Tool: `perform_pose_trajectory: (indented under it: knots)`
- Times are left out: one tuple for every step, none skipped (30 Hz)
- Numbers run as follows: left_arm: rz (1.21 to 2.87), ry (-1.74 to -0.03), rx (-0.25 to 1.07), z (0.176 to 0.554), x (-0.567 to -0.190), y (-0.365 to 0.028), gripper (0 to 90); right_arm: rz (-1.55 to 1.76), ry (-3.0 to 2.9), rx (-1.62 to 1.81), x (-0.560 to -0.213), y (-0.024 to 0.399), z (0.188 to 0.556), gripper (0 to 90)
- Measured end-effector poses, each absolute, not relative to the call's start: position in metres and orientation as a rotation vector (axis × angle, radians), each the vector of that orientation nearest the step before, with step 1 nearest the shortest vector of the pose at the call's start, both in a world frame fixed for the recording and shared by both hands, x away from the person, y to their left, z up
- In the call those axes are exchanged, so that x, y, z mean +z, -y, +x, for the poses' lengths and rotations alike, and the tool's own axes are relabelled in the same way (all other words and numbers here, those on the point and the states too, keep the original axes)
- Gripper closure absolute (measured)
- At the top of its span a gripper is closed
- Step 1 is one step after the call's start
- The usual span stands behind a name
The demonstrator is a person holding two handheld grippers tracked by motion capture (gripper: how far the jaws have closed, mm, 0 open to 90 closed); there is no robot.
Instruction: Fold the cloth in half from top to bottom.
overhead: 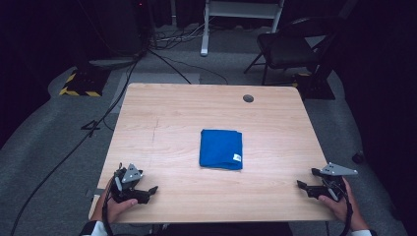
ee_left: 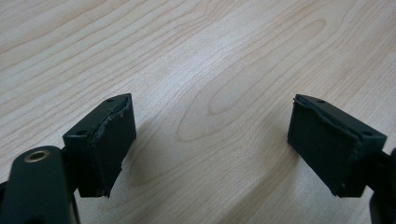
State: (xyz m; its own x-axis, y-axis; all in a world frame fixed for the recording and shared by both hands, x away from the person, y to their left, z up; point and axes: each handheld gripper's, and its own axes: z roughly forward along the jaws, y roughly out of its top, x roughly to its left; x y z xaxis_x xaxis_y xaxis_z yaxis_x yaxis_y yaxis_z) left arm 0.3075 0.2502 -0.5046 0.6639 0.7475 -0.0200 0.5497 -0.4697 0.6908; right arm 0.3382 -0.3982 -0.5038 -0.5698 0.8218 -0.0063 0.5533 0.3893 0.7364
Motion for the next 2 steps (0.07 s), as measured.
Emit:
perform_pose_trajectory:
  knots:
    - [2.197,-0.996,0.374,0.3075,-0.5046,-0.2503,15.7,1.191,-2.283,0.998,-0.5038,0.3982,0.3382,15.4]
    - [2.195,-1.0,0.375,0.3074,-0.5046,-0.2501,15.7,1.191,-2.283,0.998,-0.5038,0.3982,0.3382,15.4]
